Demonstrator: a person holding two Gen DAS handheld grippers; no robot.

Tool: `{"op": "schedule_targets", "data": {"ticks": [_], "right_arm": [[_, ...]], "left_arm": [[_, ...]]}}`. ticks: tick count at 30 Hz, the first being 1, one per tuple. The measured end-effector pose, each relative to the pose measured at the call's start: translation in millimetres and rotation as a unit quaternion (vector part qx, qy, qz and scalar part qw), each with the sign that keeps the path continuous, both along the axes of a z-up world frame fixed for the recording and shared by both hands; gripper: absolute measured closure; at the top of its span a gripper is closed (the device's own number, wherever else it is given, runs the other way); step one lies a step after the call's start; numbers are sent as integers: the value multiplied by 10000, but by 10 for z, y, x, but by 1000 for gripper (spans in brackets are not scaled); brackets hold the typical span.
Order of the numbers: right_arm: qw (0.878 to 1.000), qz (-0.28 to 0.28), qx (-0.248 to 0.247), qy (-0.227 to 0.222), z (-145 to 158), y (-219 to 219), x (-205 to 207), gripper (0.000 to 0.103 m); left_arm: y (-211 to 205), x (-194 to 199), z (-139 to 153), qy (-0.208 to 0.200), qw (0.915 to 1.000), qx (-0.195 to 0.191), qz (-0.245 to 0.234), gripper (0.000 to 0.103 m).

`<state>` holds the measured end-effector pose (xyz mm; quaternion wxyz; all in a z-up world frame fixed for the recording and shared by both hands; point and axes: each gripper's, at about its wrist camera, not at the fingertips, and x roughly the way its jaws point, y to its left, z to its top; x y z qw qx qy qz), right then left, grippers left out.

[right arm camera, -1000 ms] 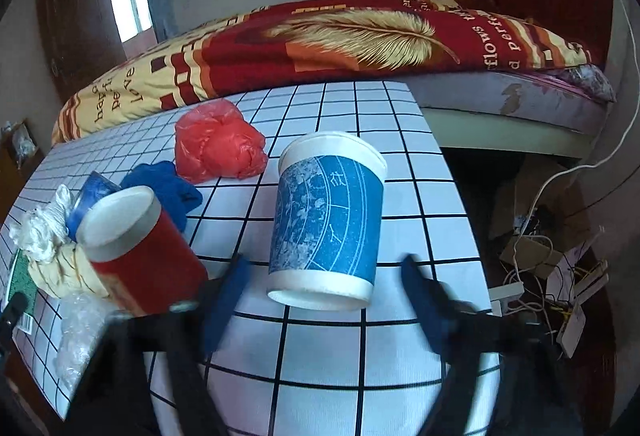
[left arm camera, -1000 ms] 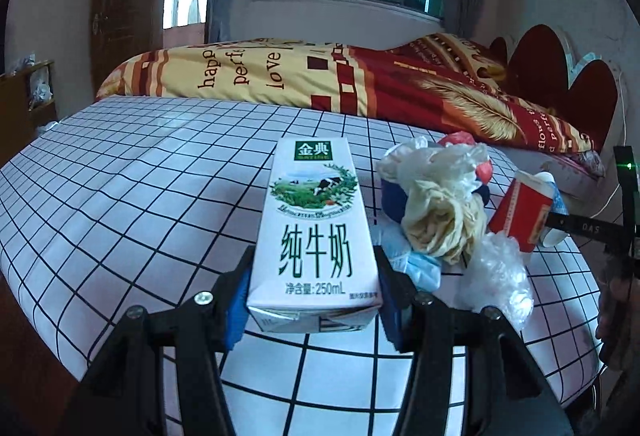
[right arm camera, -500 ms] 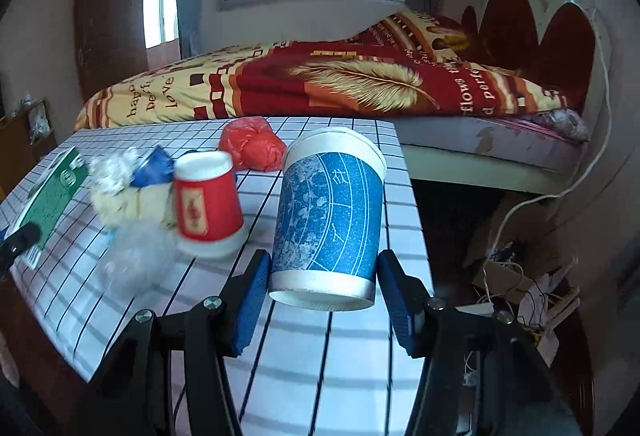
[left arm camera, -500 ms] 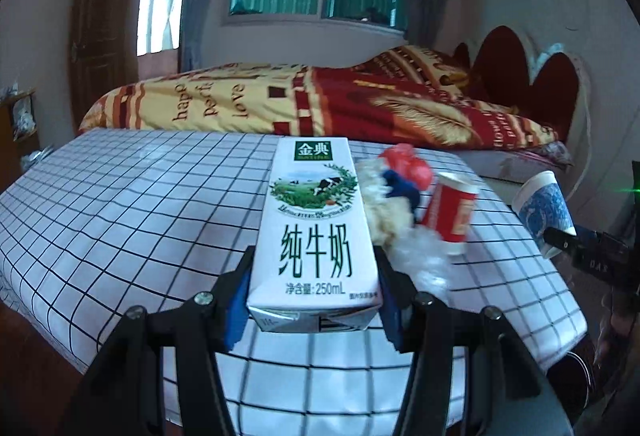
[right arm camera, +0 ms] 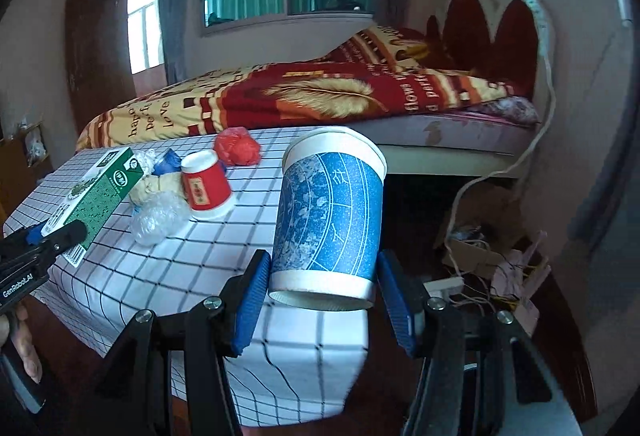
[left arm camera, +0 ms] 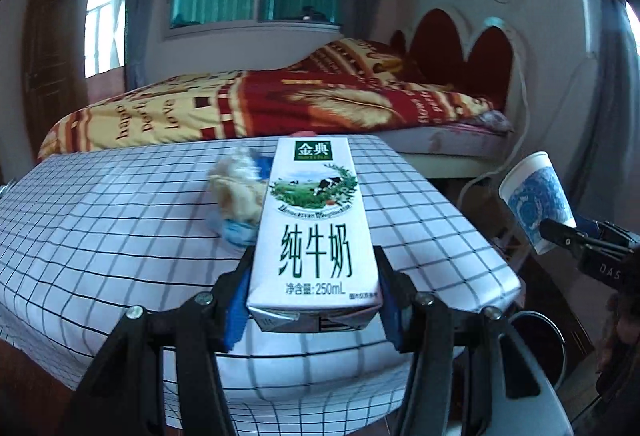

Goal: Collect trash
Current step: 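Carry the blue cup and green carton with both tools over the bucket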

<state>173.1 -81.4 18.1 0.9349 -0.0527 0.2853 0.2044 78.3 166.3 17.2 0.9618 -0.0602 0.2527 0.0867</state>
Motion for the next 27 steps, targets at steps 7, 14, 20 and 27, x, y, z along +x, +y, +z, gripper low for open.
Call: {"op": "schedule_targets", "data": {"ticks": [7, 14, 20, 27], "right_arm": [[9992, -387, -107, 18, -55, -543, -232, 46], [9963, -816, -223, 128, -205, -1047, -387, 46], [9918, -1220, -216, 299, -354, -1455, -505, 46], [9865, -1566, -198, 431, -440, -1821, -616, 46]], "left_arm": [[-389, 45, -30, 58, 9988, 23, -482, 48], [-847, 144, -101, 158, 9949, 66, -991, 48], [-1237, 217, -159, 251, 9889, 81, -1466, 48], [-1654, 248, -217, 338, 9805, 97, -1935, 48]]}}
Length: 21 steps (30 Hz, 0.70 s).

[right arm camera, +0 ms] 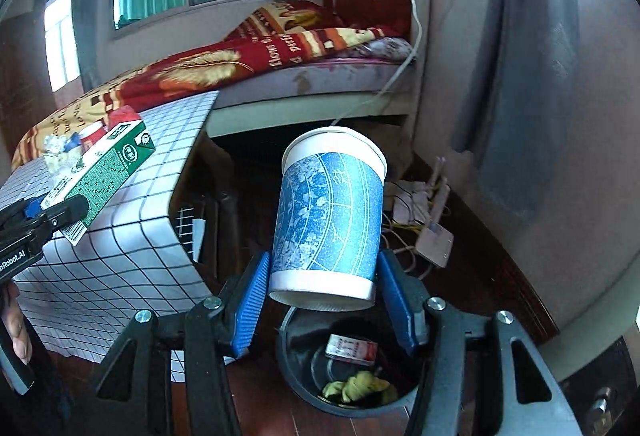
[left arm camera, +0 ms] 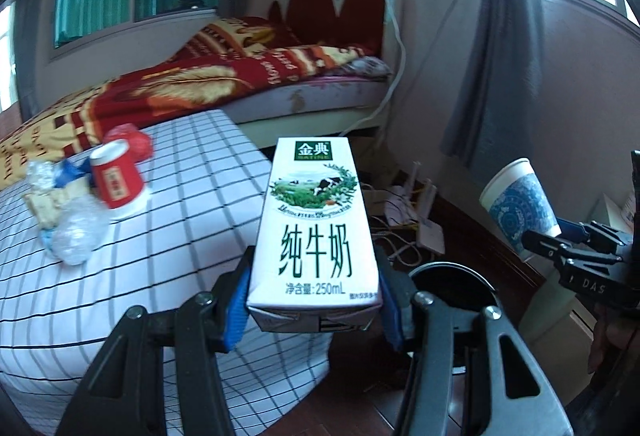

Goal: Collect trash
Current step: 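Carry the blue cup and green carton with both tools over the bucket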

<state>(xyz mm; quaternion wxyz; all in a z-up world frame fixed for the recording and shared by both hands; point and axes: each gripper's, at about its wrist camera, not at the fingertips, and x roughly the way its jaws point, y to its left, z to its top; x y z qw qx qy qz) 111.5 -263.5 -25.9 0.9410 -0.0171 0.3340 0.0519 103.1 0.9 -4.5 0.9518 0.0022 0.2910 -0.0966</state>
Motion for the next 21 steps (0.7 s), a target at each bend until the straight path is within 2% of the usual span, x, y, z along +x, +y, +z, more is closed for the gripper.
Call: {"op": "schedule_targets", "data": {"ticks": [13, 21], "right_arm": [[9989, -295, -23, 365, -287, -372, -86, 46], [9963, -233, -72, 825, -708, -469, -30, 45]], "left_arm": [[-595, 26, -258, 339, 9971, 99, -677, 48], [-901, 110, -612, 922, 9882, -39, -1227, 48]]}}
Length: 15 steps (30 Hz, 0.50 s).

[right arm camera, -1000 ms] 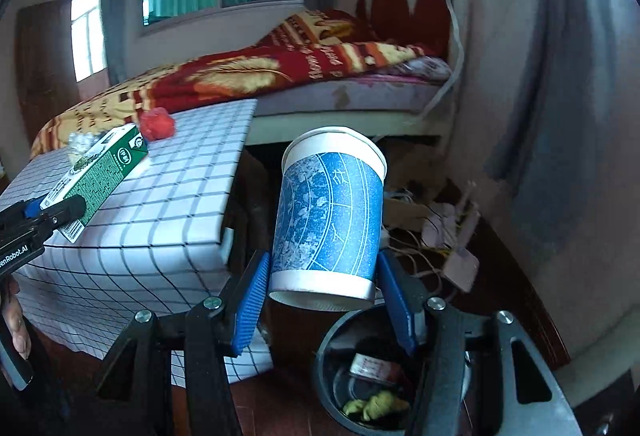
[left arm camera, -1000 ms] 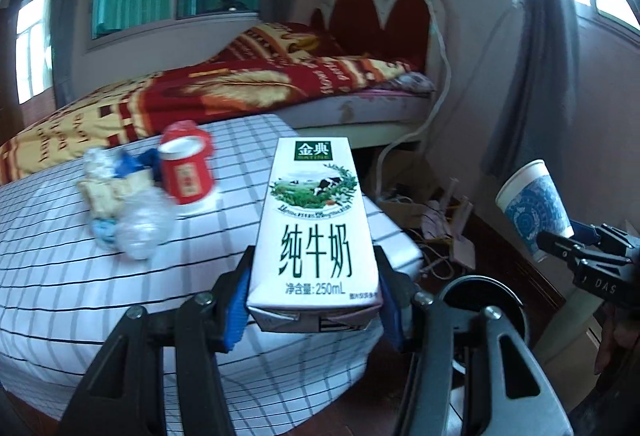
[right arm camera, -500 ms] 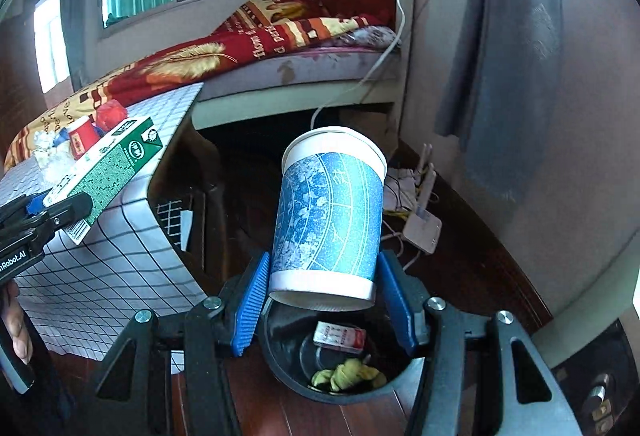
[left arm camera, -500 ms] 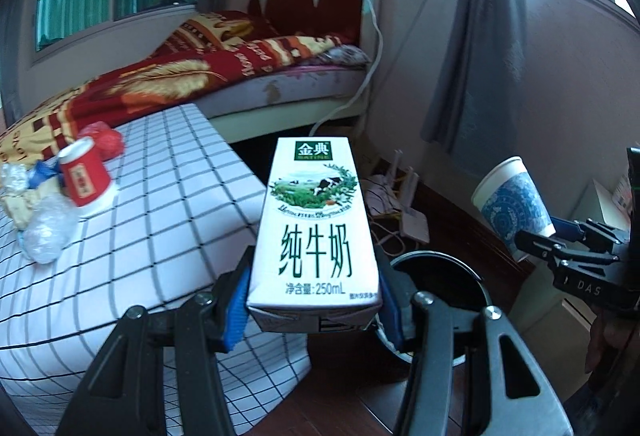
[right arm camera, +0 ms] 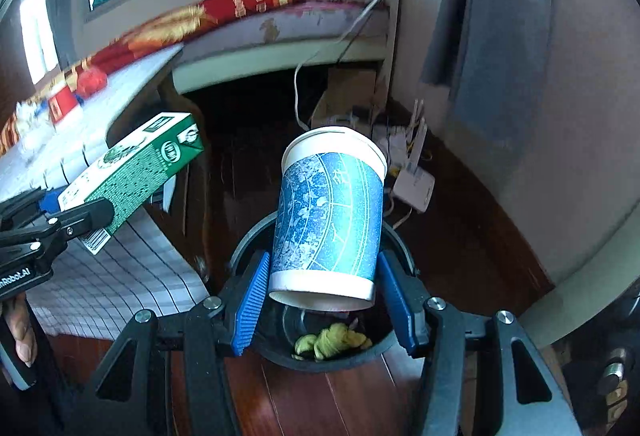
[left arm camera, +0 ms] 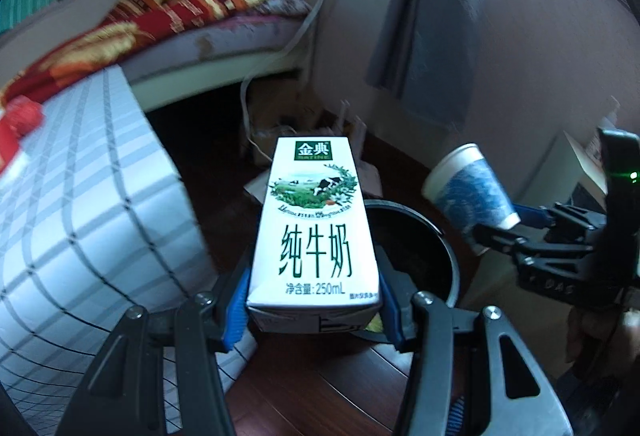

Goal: Collect trash
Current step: 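Carry the blue cup and green carton with both tools over the bucket, then open both tools to drop the cup and carton into the bucket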

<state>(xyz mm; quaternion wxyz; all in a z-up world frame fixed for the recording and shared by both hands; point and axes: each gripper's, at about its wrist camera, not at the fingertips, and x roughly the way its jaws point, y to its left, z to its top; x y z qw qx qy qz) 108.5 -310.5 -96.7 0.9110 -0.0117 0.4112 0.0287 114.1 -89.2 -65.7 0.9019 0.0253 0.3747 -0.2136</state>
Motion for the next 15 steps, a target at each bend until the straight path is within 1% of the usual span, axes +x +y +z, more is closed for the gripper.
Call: {"op": "schedule_targets", "data": {"ticks": [7, 10, 14, 15], "right_arm": [[9985, 205, -104, 490, -485, -60, 50, 45], [9970, 291, -150, 701, -652, -92, 128, 45], [9956, 364, -156, 852, -798, -114, 236, 44], [9953, 402, -222, 852, -828, -112, 264, 36]], "left_arm": [[-287, 131, -355, 582, 9971, 116, -476, 48], [-403, 192, -475, 774, 9949, 209, -617, 48], [-553, 309, -605, 1056, 9909, 238, -798, 47], [-592, 337, -650, 1163, 9893, 263, -842, 45]]}}
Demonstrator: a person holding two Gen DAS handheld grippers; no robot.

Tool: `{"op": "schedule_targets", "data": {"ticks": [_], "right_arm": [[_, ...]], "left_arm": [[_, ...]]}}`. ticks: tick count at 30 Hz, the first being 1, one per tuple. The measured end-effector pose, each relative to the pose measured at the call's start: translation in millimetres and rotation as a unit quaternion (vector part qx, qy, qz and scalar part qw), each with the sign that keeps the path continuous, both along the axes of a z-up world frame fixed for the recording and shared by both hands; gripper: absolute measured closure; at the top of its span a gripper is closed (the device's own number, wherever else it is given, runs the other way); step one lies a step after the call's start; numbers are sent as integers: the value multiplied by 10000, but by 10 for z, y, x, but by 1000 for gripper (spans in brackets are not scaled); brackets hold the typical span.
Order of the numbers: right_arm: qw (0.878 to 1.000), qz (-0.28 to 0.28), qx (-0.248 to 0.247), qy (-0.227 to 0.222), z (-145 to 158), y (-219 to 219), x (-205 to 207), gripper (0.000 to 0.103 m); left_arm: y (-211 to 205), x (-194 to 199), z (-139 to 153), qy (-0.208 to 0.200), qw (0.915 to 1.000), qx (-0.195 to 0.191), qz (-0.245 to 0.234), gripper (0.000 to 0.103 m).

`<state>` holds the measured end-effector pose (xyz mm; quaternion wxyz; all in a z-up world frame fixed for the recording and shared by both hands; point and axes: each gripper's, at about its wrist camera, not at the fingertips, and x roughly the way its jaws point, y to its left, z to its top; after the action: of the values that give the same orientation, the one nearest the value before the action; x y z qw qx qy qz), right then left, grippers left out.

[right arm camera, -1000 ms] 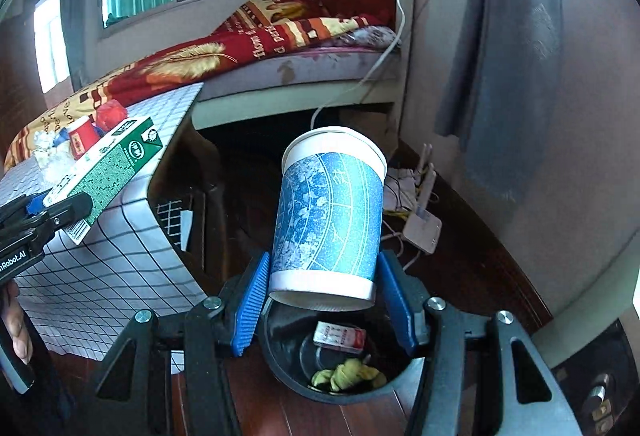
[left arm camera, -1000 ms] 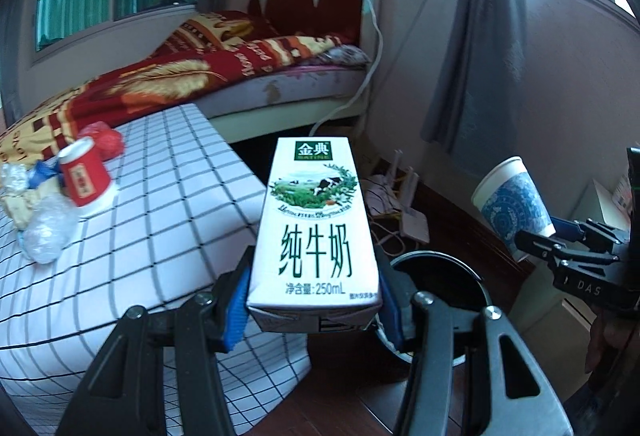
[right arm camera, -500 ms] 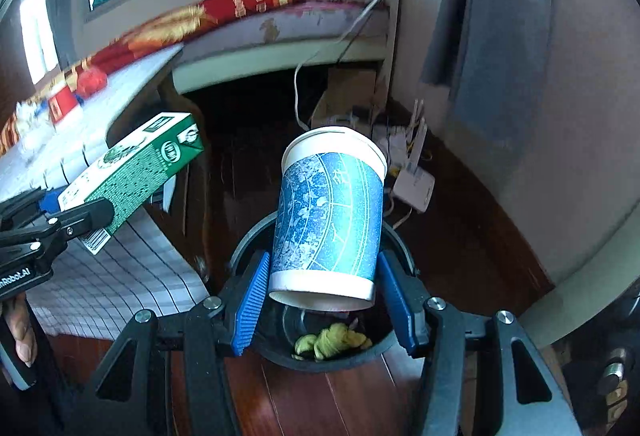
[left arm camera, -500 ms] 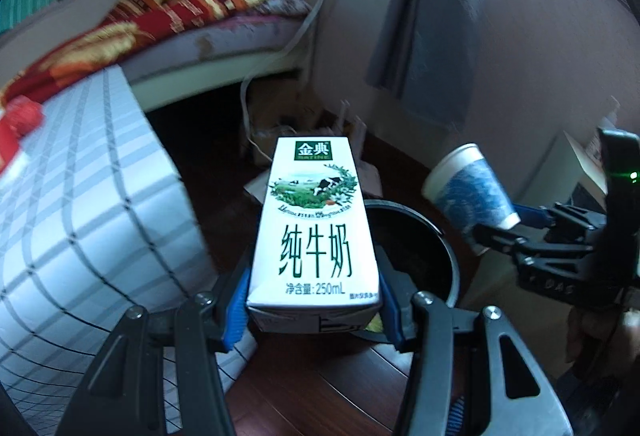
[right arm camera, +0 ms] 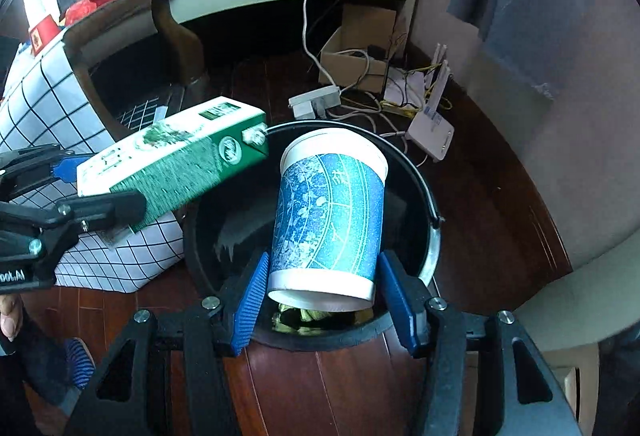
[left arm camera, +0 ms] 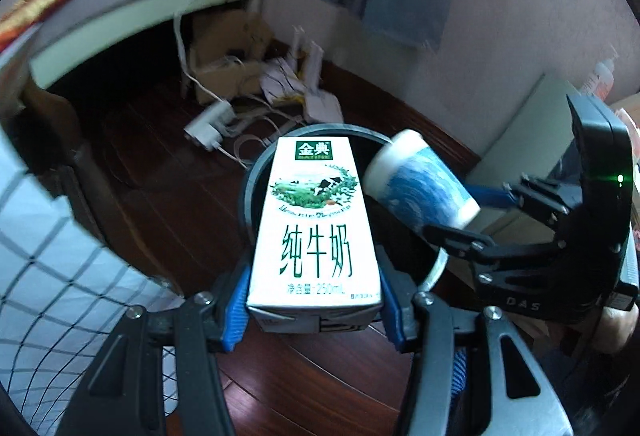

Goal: Collect trash
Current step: 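Open both tools to drop the cup and carton into the bucket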

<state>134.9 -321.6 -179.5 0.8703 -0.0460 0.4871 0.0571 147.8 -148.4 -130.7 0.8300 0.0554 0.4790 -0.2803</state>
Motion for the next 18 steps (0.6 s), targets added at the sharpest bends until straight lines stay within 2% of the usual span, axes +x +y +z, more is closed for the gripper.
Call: {"op": "schedule_targets", "data": {"ticks": [1, 2, 3, 4, 5, 11, 18], "right_arm": [[9996, -5, -280, 35, -63, 0, 54, 8], [9988, -104, -475, 56, -103, -24, 79, 0], [9985, -196, -512, 65, -133, -78, 97, 0], [9984, -271, -478, 111, -151, -142, 107, 0], [9978, -400, -508, 148, -158, -204, 116, 0], [9956, -809, -468, 81, -90, -364, 107, 0], [9949, -934, -320, -197, 130, -323, 19, 0]], "left_arm": [[-25, 49, -51, 68, 10000, 56, 30, 41], [-15, 112, -92, 117, 9998, 121, 115, 34], [3, 140, -108, 130, 9997, 126, 191, 21], [30, 159, -101, 82, 9994, 135, 310, 11], [58, 127, -102, 16, 9991, 171, 392, 9], [165, 32, -18, -491, 9942, 514, 804, 4], [299, -39, 189, -879, 9878, 549, 1160, 2]]}}
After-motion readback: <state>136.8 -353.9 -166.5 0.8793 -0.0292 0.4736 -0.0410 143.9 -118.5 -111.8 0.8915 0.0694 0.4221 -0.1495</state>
